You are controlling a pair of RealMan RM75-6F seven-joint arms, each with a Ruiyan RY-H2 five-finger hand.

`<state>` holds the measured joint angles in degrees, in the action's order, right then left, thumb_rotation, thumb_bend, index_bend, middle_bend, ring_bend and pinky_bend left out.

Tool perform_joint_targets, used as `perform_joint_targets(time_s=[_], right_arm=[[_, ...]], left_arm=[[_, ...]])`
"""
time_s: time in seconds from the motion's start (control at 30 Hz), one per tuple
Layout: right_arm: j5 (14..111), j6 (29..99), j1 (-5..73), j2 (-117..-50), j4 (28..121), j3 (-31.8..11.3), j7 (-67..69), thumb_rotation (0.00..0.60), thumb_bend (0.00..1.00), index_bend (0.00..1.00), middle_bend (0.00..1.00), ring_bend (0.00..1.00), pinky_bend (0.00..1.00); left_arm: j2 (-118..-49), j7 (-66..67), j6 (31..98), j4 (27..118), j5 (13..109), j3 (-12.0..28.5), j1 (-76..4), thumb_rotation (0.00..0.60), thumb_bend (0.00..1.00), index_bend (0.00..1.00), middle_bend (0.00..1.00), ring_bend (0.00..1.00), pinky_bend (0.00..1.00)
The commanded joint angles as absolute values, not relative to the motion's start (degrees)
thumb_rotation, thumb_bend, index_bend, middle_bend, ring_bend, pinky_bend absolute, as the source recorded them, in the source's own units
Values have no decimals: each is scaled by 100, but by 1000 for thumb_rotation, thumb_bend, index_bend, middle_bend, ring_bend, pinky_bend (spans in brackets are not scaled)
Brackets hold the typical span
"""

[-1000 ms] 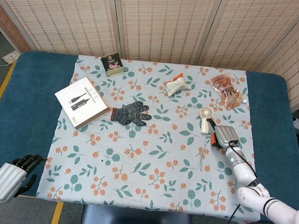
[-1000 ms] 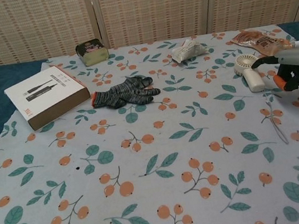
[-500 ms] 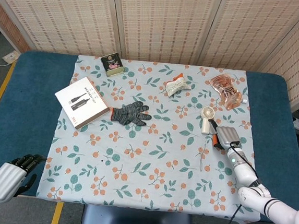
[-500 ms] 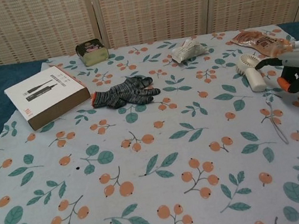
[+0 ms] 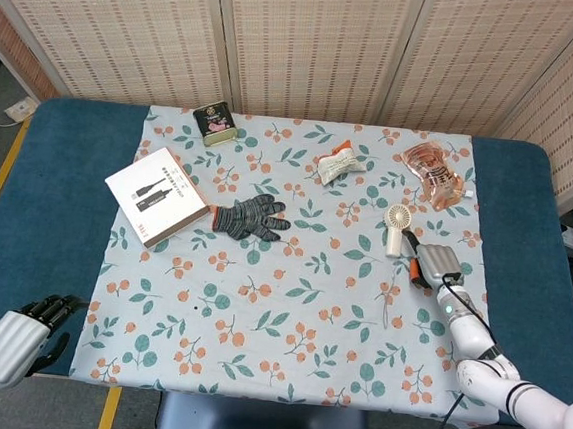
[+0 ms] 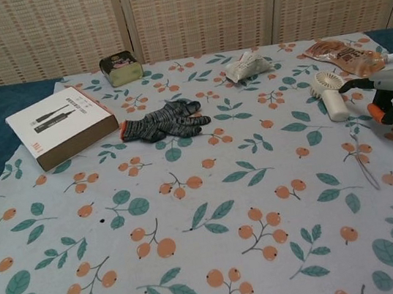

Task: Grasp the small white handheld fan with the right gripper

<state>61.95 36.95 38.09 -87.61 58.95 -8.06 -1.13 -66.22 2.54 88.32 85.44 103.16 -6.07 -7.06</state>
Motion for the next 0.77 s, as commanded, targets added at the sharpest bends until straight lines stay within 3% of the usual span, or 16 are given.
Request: perform_joint_targets(time_s=[0.03, 0.33, 0.43, 0.6, 0.77], right_arm=[[6300, 3870, 3775, -8607, 6158, -834, -122, 600, 702, 79, 780, 646, 740], [6455, 4919, 3346, -7645, 7972, -717, -829, 600, 702, 87, 780, 646, 740], [6676, 5619, 2984, -7403, 8576, -529, -1133, 600, 679, 115, 780, 620, 740], [7268, 6683, 2349, -7290, 8953, -177, -1191, 600, 548, 127, 756, 524, 740], [7745, 7525, 1802, -7270, 8989, 59, -1080, 600, 397, 128, 611, 414, 719]], left_arm=[[-6621, 259, 8829, 8545, 10311, -605, -705, 600, 536, 227, 232, 255, 514], [-6623, 250, 8835, 8532, 10315, -605, -706, 600, 536, 227, 232, 255, 514], [-6614, 250, 8858, 8544, 10317, -601, -698, 600, 536, 227, 232, 255, 514], [-6622, 298, 8866, 8555, 10315, -601, -684, 600, 536, 227, 232, 255, 514], [-6638, 375, 8860, 8589, 10315, -592, -680, 600, 535, 227, 232, 255, 514]])
